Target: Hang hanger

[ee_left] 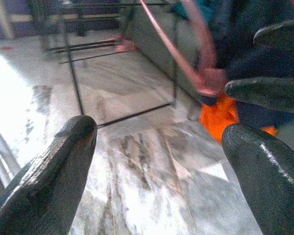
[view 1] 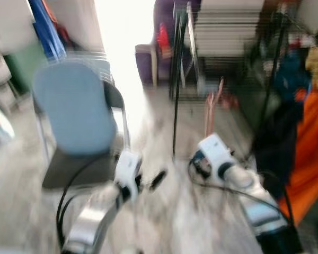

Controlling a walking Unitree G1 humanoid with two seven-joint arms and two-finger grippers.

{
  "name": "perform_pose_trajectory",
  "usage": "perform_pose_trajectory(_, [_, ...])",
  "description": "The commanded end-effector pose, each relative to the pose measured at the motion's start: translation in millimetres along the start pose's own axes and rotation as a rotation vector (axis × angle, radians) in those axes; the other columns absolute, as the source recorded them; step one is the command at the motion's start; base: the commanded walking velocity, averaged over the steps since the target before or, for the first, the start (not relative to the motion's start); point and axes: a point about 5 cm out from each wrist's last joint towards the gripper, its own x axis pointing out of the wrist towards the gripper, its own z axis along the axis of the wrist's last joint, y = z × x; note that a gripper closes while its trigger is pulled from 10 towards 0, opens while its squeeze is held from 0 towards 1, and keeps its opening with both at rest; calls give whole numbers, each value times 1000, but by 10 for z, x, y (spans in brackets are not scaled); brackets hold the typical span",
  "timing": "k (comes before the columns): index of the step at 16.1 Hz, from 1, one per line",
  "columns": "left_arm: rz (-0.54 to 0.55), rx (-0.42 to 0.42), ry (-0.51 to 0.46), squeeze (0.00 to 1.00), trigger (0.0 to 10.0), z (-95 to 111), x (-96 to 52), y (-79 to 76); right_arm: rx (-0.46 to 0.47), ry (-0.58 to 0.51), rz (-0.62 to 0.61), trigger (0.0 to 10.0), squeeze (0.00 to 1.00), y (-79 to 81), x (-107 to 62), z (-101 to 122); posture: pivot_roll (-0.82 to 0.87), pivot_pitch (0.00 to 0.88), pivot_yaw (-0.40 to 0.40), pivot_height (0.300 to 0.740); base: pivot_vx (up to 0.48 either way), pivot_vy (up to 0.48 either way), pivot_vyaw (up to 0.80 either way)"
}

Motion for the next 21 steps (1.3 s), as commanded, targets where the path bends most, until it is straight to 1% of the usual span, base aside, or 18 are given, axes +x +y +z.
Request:
perform_pose_trajectory(1, [26, 49, -60, 0, 10000, 132, -6, 60, -8, -20, -27, 10000, 1000, -57, -4, 65, -74, 0, 22, 740, 0, 0, 0])
perform_pose_trajectory(2, [21, 46, -90, 0, 10000, 174, -15, 76, -10, -19, -30, 10000, 1000, -54, 1, 66, -70, 0, 23, 740, 0, 0, 0])
perform_pose_trajectory(5, [49, 41, -117, 0, 10000, 202, -25, 115, -22, -9, -71, 10000, 996, -83, 5, 47, -71, 0, 26, 740, 0, 0, 0])
perform_pose_trajectory(6, [59, 43, -139, 0, 10000, 237, -24, 126, -19, -21, -122, 10000, 0, -153, -4, 56, -70, 0, 26, 740, 0, 0, 0])
perform_pose_trajectory(7, [105, 50, -184, 0, 10000, 299, -46, 176, 1, -57, -193, 10000, 0, -243, -25, 92, -68, 0, 26, 740, 0, 0, 0])
perform_pose_trajectory(8, [244, 75, -248, 0, 10000, 381, -104, 318, 32, -87, -234, 10000, 0, -287, -42, 121, -67, 0, 32, 740, 0, 0, 0])
perform_pose_trajectory(9, [341, 81, -285, 0, 10000, 421, -154, 412, 47, -102, -257, 10000, 0, -306, -52, 128, -66, 0, 31, 740, 0, 0, 0])
perform_pose_trajectory(10, [452, 99, -323, 0, 10000, 442, -253, 528, 67, -116, -275, 10000, 0, -296, -46, 104, -64, 0, 31, 740, 0, 0, 0])
perform_pose_trajectory(11, [524, 112, -335, 0, 10000, 431, -334, 598, 149, -138, -296, 10000, 0, -273, -42, 69, -60, 0, 29, 740, 0, 0, 0])
perform_pose_trajectory(12, [523, 111, -329, 0, 10000, 397, -362, 602, 219, -173, -300, 10000, 0, -236, -36, 52, -53, 0, 26, 740, 0, 0, 0])
perform_pose_trajectory(13, [501, 106, -317, 0, 10000, 349, -381, 588, 277, -201, -264, 10000, 0, -172, -24, 40, -52, 0, 27, 740, 0, -461, 0])
perform_pose_trajectory(15, [511, 97, -310, 0, 10000, 307, -391, 591, 241, -241, -259, 10000, 0, -156, -33, 65, -50, 0, 30, 740, 0, -469, 0])
perform_pose_trajectory(16, [528, 85, -306, 0, 10000, 269, -395, 598, 264, -265, -265, 10000, 0, -151, -25, 79, -53, 0, 35, 740, 0, -472, 0])
perform_pose_trajectory(18, [537, 73, -298, 0, 10000, 231, -392, 596, 287, -263, -268, 10000, 0, -133, 19, 88, -56, 0, 38, 740, 0, -476, 0])
perform_pose_trajectory(19, [537, 66, -293, 0, 10000, 212, -391, 590, 318, -264, -248, 10000, 0, -113, 36, 91, -54, 0, 40, 740, 0, -480, 0])
perform_pose_trajectory(20, [538, 63, -290, 0, 10000, 198, -390, 581, 293, -274, -226, 10000, 0, -88, 51, 103, -51, 0, 37, 740, 0, -480, 0])
perform_pose_trajectory(21, [537, 60, -293, 0, 10000, 201, -394, 571, 298, -279, -203, 10000, 0, -62, 56, 103, -44, 0, 33, 740, 0, -480, 0])
